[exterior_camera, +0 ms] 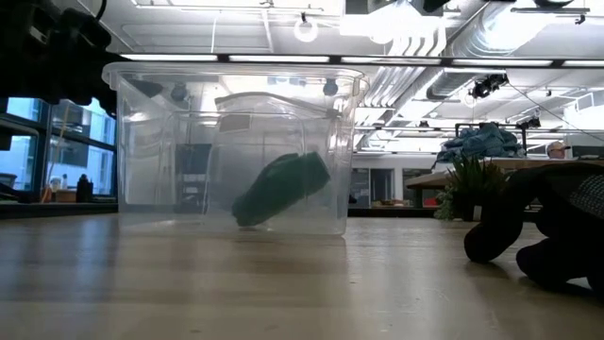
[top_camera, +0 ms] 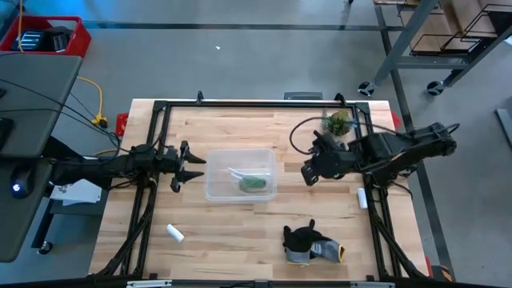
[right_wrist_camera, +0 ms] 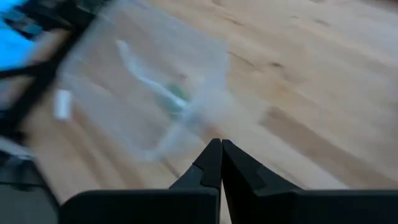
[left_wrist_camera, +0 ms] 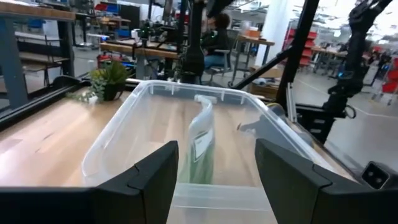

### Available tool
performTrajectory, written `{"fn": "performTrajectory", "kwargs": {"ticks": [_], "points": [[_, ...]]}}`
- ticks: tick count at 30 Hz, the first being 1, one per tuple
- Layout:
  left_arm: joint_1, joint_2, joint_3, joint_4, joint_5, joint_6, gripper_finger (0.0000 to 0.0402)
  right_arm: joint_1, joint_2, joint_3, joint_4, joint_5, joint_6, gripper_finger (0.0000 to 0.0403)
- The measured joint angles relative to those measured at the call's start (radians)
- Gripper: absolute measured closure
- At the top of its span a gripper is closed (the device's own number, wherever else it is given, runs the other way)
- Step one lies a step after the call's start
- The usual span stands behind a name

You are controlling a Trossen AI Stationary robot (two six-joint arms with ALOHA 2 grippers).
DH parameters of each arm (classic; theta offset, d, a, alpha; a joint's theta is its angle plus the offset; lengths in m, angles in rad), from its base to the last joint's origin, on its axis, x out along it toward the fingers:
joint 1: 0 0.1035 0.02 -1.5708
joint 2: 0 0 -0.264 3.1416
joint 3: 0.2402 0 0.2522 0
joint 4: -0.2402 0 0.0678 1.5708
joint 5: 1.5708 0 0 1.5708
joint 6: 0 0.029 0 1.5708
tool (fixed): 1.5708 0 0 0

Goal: Roll bandage
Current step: Return to Home Position

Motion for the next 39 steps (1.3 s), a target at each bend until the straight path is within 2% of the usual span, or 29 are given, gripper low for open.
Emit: {"fn": "performTrajectory", "kwargs": {"ticks": [5,8,11,13,16,20,25,29,32,35,39], "points": [[0.0,0.003,0.0,-0.001,-0.001,-0.088,0.0193,0.037,-0.133,-0.323,0.472,-0.01,-0.043,0.0403],[0.0,0.003,0.0,-0.001,0.0,-0.127,0.0193,0.008,-0.22,-0.52,0.744,-0.02,-0.174,0.0403],[0.0,0.003,0.0,-0.001,-0.001,-0.147,0.0193,-0.059,-0.315,-0.713,0.925,-0.039,-0.303,0.0403],[0.0,0.003,0.0,-0.001,-0.001,-0.153,0.0193,-0.129,-0.385,-0.848,1.069,-0.103,-0.394,0.0403],[0.0,0.003,0.0,-0.001,-0.001,-0.156,0.0193,-0.25,-0.476,-1.039,1.349,-0.261,-0.491,0.0403],[0.0,0.003,0.0,-0.002,-0.001,-0.156,0.0193,-0.362,-0.542,-1.22,1.644,-0.454,-0.602,0.0403],[0.0,0.003,0.0,-0.001,-0.002,-0.157,0.0193,-0.386,-0.56,-1.349,1.783,-0.477,-0.688,0.0403],[0.0,0.003,0.0,-0.001,-0.003,-0.157,0.0193,-0.343,-0.558,-1.424,1.853,-0.486,-0.688,0.0403],[0.0,0.003,0.0,-0.001,-0.003,-0.157,0.0193,-0.303,-0.558,-1.467,1.902,-0.438,-0.737,0.0403],[-0.001,0.003,0.0,0.0,-0.003,-0.157,0.0193,-0.284,-0.557,-1.466,1.848,-0.411,-0.803,0.0403],[0.0,0.003,0.001,-0.006,-0.003,-0.157,0.0193,-0.268,-0.556,-1.466,1.717,-0.468,-0.878,0.0403]]}}
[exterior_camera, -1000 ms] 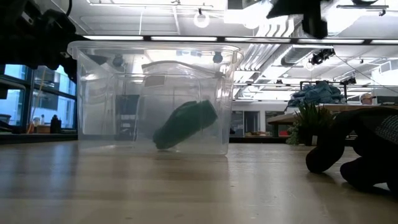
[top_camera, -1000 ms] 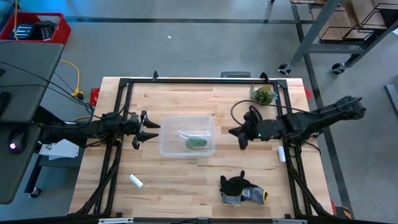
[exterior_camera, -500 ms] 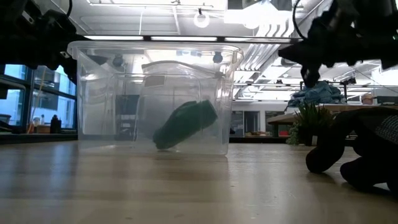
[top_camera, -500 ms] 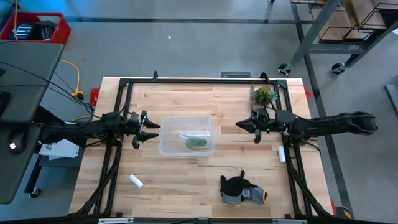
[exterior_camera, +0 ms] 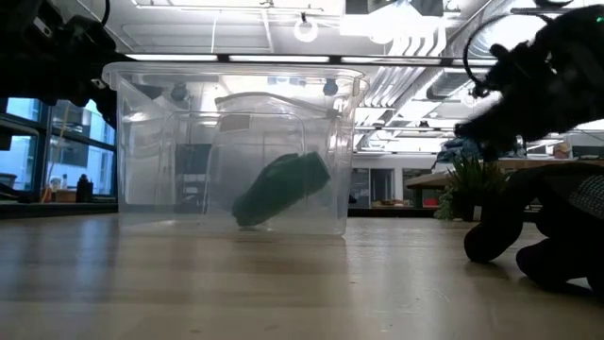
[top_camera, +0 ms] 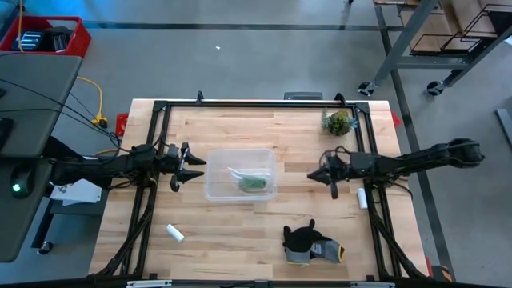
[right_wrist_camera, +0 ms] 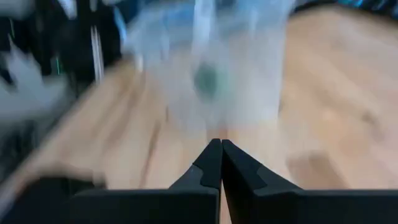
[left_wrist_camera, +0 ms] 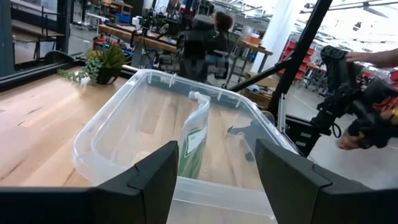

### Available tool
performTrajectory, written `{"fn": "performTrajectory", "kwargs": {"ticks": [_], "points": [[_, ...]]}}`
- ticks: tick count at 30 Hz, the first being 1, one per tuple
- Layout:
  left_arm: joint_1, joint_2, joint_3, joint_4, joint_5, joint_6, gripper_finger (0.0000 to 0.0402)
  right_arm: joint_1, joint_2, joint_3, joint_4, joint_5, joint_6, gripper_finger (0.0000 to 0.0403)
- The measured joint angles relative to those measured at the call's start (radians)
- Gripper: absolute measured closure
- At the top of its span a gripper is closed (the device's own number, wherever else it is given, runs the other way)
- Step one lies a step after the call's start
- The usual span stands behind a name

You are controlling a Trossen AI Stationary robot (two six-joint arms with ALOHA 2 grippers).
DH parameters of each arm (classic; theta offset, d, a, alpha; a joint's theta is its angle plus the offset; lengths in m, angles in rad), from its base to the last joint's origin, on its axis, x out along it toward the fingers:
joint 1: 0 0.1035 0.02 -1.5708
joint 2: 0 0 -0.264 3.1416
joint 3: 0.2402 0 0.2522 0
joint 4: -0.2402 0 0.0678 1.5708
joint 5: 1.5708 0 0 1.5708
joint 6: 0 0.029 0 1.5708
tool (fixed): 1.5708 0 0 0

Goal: Roll bandage
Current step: Return to Home Position

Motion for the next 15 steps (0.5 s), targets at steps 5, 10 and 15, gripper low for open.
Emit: {"fn": "performTrajectory", "kwargs": {"ticks": [5,10,15], "points": [[0.0,0.0,0.0,0.0,0.0,0.0,0.0193,-0.001,-0.088,0.0,-0.383,-0.02,-0.099,0.0403],[0.0,0.001,0.0,0.003,0.0,0.0,0.0193,-0.019,-0.217,0.0,-0.527,0.017,-0.114,0.0403],[0.0,0.001,0.0,0.005,0.0,0.0,0.0193,-0.048,-0.343,0.0,-0.516,0.168,-0.176,0.0403]]}}
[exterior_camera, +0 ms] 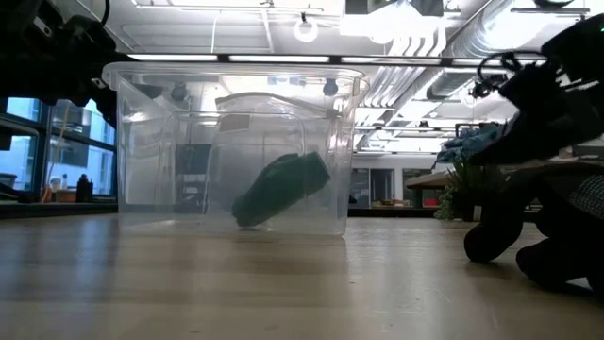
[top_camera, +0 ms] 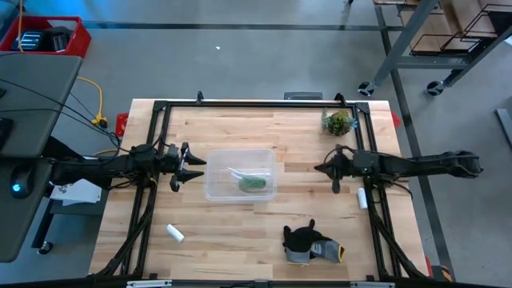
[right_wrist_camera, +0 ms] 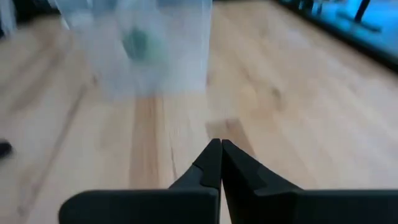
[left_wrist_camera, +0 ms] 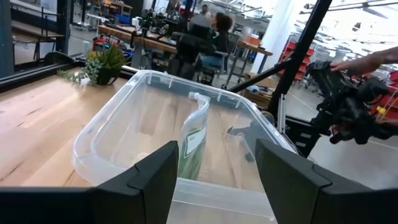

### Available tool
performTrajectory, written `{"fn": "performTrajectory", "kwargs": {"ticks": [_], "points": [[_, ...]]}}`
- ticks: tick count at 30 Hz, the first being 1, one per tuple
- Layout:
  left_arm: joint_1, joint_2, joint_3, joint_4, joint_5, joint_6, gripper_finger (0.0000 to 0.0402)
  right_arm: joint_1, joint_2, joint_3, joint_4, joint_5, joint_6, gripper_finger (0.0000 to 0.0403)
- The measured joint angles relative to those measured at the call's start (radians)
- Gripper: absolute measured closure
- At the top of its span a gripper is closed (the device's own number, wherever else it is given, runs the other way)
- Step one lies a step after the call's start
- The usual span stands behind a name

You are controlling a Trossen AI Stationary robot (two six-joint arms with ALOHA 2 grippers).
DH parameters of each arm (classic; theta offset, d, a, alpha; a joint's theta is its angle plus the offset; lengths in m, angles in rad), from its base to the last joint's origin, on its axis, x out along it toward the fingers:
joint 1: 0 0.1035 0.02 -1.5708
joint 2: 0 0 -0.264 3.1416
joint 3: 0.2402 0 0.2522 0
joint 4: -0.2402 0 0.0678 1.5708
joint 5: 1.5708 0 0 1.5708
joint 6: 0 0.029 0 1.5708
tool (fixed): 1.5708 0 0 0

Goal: Roll bandage
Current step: Return to Home Position

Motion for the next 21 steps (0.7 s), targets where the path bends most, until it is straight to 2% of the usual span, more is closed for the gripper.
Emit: {"fn": "performTrajectory", "kwargs": {"ticks": [12,21], "points": [[0.0,0.0,0.0,0.0,0.0,0.0,0.0193,-0.011,-0.365,0.0,0.002,-0.004,0.047,0.0403],[0.0,0.0,0.0,0.0,0.0,0.0,0.0193,-0.011,-0.42,0.0,0.0,-0.004,0.046,0.0403]]}}
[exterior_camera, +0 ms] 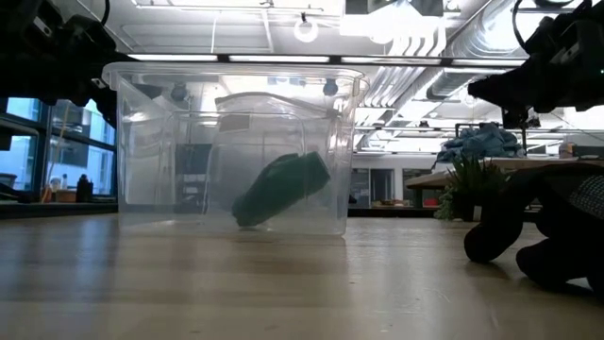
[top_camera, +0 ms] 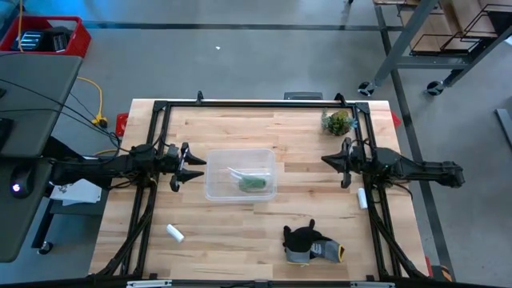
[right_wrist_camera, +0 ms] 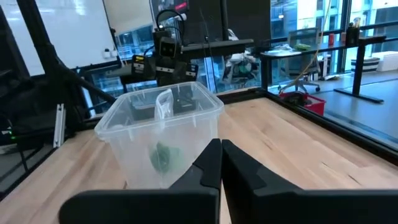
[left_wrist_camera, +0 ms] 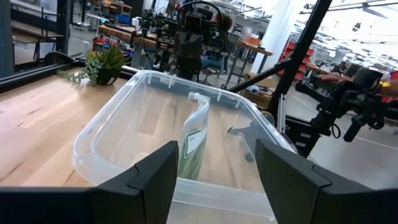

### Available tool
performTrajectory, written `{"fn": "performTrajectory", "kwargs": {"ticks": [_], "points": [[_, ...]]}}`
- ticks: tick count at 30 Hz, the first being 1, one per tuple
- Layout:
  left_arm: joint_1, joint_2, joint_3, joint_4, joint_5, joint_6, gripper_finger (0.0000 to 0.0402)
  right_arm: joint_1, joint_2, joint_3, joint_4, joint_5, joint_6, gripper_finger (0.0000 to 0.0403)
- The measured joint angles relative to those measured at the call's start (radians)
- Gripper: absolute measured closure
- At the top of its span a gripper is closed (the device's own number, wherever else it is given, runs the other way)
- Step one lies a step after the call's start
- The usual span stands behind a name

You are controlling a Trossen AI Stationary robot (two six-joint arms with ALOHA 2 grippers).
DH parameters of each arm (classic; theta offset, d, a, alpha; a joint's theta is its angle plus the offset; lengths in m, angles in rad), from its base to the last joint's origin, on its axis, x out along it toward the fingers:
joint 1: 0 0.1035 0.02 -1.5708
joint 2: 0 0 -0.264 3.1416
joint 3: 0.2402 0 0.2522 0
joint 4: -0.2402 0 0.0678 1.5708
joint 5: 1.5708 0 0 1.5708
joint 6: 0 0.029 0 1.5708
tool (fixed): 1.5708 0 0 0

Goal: Roll bandage
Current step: Return to Home Position

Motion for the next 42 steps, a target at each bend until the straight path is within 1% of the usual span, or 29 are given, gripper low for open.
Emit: {"fn": "performTrajectory", "kwargs": {"ticks": [3,17,20,24,28,42], "points": [[0.0,0.0,0.0,0.0,0.0,0.0,0.0193,0.0,-0.023,0.0,0.001,-0.004,0.002,0.0403],[-0.003,-0.002,0.0,-0.009,0.0,0.0,0.0193,0.0,-0.01,0.0,-0.001,-0.011,0.002,0.0403],[-0.021,-0.054,0.0,-0.037,0.0,0.0,0.0193,0.0,-0.009,0.0,-0.001,-0.011,0.0,0.0403],[-0.029,-0.183,0.0,-0.099,0.001,0.0,0.0193,0.0,-0.009,0.0,-0.001,-0.011,0.0,0.0403],[-0.029,-0.175,0.0,-0.056,0.0,0.0,0.0193,0.001,-0.006,0.0,-0.002,-0.016,0.001,0.0403],[-0.029,-0.163,0.0,-0.06,0.0,0.0,0.0193,0.001,0.004,0.0,-0.006,-0.026,0.002,0.0403]]}}
